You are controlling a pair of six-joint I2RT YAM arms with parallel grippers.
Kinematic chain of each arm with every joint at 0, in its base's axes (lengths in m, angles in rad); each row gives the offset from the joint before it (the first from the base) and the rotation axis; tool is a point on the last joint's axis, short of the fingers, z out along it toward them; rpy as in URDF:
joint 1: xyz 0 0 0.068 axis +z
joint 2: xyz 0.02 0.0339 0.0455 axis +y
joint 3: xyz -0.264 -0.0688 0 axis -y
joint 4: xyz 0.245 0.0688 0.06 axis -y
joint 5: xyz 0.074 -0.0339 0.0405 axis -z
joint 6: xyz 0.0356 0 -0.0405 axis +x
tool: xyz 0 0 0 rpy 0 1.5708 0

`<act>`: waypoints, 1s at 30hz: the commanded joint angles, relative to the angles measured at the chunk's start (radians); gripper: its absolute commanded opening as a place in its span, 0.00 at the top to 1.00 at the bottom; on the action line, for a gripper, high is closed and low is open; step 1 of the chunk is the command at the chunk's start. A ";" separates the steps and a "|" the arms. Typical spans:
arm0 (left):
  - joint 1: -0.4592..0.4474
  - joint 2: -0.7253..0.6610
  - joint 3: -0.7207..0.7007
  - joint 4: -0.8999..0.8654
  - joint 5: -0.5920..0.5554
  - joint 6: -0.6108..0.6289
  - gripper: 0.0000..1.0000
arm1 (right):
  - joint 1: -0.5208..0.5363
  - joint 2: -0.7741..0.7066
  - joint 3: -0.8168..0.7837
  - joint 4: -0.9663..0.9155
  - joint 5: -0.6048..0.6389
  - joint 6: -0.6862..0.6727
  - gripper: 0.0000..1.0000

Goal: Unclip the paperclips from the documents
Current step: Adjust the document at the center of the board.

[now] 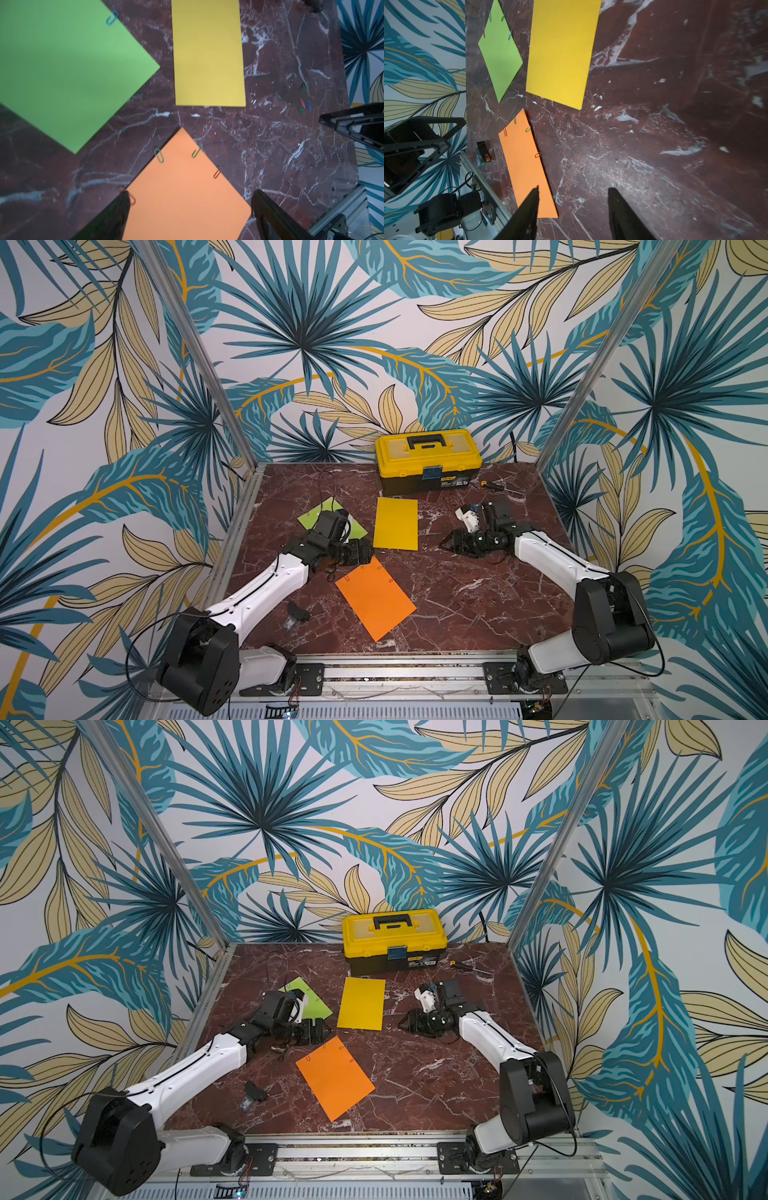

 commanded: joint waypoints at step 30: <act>-0.042 0.015 -0.222 0.068 -0.069 -0.214 0.17 | 0.423 0.189 -0.028 0.095 0.238 0.047 0.38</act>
